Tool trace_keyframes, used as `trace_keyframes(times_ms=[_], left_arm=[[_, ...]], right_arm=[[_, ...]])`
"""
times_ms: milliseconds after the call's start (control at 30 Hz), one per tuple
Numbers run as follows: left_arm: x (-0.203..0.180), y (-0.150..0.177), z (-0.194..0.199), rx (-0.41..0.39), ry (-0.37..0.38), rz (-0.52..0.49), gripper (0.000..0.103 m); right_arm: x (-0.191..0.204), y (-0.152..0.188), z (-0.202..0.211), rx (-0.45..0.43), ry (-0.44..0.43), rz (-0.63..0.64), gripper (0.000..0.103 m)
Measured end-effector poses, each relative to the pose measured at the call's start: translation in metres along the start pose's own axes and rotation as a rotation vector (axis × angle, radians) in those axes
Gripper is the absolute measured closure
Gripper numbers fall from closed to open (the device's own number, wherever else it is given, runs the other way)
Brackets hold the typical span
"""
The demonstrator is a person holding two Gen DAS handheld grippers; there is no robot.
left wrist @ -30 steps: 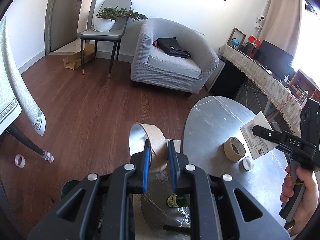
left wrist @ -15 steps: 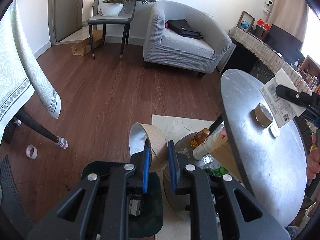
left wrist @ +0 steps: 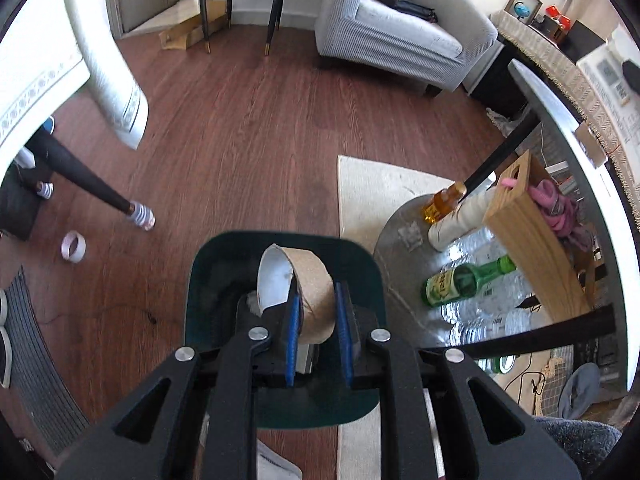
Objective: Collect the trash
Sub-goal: 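Carry the tape roll with the left tool while the right tool carries the cardboard to the green bin, then open the left tool to drop the tape roll into the bin while the right tool releases the cardboard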
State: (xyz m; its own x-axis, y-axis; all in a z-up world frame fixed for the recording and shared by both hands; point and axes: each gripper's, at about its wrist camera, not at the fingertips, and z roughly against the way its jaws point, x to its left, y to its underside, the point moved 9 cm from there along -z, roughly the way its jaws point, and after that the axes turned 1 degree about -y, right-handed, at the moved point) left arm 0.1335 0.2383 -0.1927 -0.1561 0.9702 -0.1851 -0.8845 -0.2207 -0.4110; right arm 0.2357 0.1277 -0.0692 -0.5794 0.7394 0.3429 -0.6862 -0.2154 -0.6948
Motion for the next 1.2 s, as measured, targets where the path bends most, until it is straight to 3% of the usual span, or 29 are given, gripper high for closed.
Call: trace_keyframes(times_ms=[467, 733, 900, 967, 1200], left_arm=[[0.038, 0.048, -0.029, 0.144, -0.008, 0.053, 0.084], [0.058, 0.071, -0.048, 0.227, -0.037, 0.063, 0.083], [0.072, 0.076, -0.044, 0.228, -0.041, 0.071, 0.077], [0.077, 0.075, -0.041, 0.220, -0.035, 0.085, 0.069], [0.086, 0.069, -0.026, 0.184, -0.028, 0.104, 0.068]], right_arm=[[0.083, 0.058, -0.069, 0.173, 0.001, 0.183, 0.054], [0.090, 0.083, -0.108, 0.253, 0.047, 0.232, 0.054], [0.086, 0.096, -0.132, 0.301, 0.055, 0.217, 0.054], [0.085, 0.102, -0.141, 0.320, 0.057, 0.209, 0.054], [0.085, 0.121, -0.171, 0.380, 0.064, 0.194, 0.054]])
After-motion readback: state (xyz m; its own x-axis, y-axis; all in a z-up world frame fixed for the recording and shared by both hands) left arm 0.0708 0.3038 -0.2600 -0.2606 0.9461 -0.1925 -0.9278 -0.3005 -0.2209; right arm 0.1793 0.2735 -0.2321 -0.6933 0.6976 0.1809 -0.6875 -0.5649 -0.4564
